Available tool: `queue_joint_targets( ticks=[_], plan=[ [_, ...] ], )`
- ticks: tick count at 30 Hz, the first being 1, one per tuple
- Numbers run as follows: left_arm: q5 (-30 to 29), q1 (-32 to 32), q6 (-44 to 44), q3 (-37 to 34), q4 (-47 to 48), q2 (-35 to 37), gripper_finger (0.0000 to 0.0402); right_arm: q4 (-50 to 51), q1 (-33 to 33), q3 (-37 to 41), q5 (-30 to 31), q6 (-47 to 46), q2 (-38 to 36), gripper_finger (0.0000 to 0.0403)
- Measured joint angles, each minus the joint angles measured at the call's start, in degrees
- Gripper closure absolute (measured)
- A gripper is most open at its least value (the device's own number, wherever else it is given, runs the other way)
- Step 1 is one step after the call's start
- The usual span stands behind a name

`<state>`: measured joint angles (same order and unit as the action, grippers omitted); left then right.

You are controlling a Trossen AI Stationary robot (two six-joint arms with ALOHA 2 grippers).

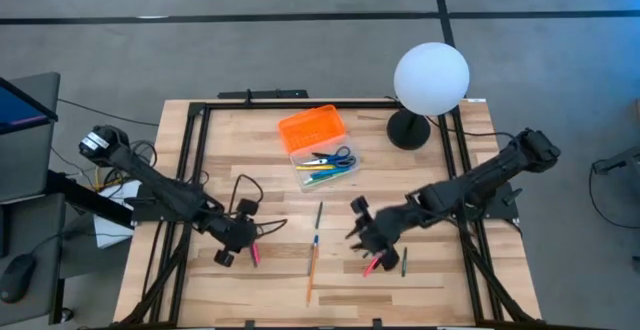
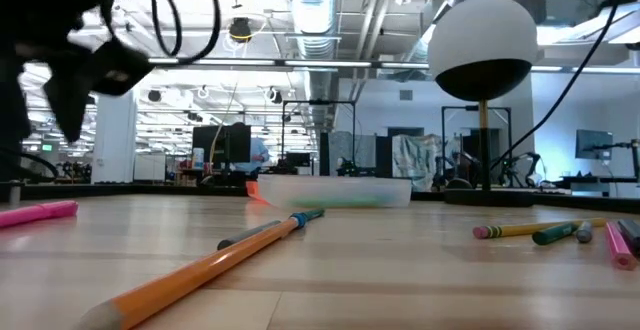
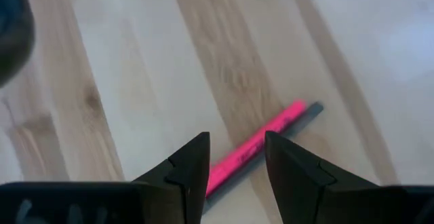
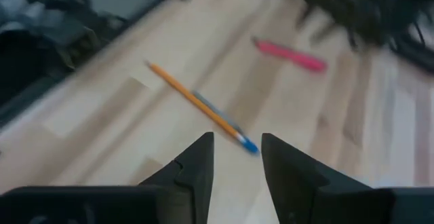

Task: Pick & place school supplies into a supply box
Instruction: Put the pink pen into the supply box

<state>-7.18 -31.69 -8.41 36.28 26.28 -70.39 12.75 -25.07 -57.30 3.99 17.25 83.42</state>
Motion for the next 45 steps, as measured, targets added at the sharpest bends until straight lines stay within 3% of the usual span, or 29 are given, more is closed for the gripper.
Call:
queue_joint_targets(
  ticks=[11, 21, 36, 45],
  plan=[
    [-2.14, -0.89, -0.4, -5.07, -3.97, -0.02, 0.0265, -4.48, -6.04, -0.02, 0.57, 2.68, 0.0, 0.0287],
    [-0.75, -0.89, 9.43, -8.36, -10.82, -0.02, 0.0265, -6.16, -6.41, 0.38, 0.58, 0.75, 0.3, 0.0287],
    [-0.72, -0.87, 16.45, -8.47, -12.28, -0.02, 0.0265, -8.65, -6.8, 0.39, 0.52, 0.7, 0.3, 0.0287],
    [0.37, -0.84, 18.45, -8.39, -14.29, -5.94, 0.0265, -8.68, -7.18, 0.41, 0.46, -0.3, 0.3, 0.0287]
  ],
)
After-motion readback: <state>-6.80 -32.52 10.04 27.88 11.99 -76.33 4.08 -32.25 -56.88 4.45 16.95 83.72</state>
